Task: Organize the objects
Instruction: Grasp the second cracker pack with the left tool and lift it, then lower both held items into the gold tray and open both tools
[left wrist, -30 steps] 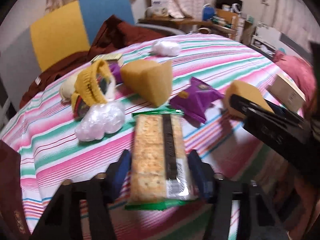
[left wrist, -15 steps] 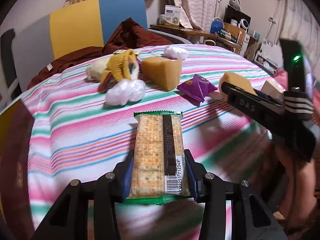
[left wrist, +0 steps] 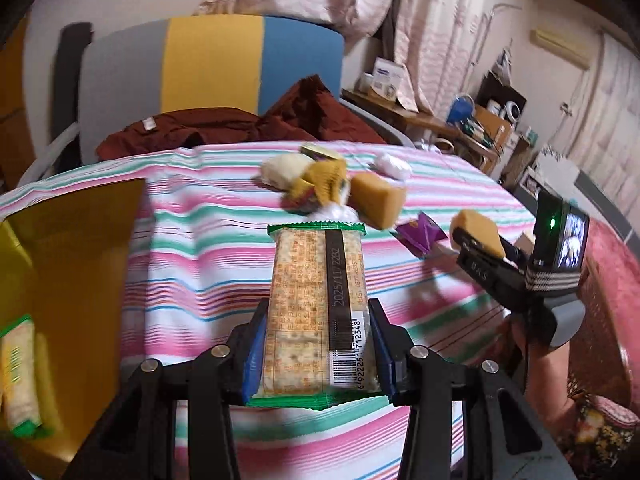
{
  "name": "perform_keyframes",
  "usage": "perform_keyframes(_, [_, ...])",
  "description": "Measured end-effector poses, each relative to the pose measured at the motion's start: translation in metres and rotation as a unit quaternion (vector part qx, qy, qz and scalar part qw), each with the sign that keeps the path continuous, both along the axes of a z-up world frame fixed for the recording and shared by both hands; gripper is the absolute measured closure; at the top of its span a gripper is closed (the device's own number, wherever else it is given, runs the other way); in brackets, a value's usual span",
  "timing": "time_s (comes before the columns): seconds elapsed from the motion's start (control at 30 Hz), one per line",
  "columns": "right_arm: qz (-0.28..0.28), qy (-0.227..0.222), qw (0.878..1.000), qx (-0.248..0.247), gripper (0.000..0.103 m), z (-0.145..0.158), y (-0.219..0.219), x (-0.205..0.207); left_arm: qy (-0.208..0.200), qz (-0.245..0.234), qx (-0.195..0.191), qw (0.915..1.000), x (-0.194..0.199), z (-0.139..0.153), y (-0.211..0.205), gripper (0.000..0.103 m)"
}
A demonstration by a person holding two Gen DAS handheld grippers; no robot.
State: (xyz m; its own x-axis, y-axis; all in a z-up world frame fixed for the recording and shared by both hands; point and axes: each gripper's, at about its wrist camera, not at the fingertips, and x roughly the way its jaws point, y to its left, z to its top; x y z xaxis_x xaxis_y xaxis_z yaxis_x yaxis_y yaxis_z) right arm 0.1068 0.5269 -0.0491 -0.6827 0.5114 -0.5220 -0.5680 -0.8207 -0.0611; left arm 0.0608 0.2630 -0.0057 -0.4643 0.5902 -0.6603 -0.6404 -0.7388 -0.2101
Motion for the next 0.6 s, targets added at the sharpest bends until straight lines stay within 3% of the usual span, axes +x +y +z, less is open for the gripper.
perform_keyframes(0.37, [0.027,0.006,1.000,0.010,0.040,0.013,-0.024,0.005,-0.011,0.109,0.023,0.9937,-0.024,0.012,-0.093,0.057])
perform_keyframes(0.6, [0.116,0.049,0.992,-0.029,0.040,0.043,-0.086,0.004,-0.048,0.171,-0.004,0.9841,-0.054,-0.010,-0.139,0.057])
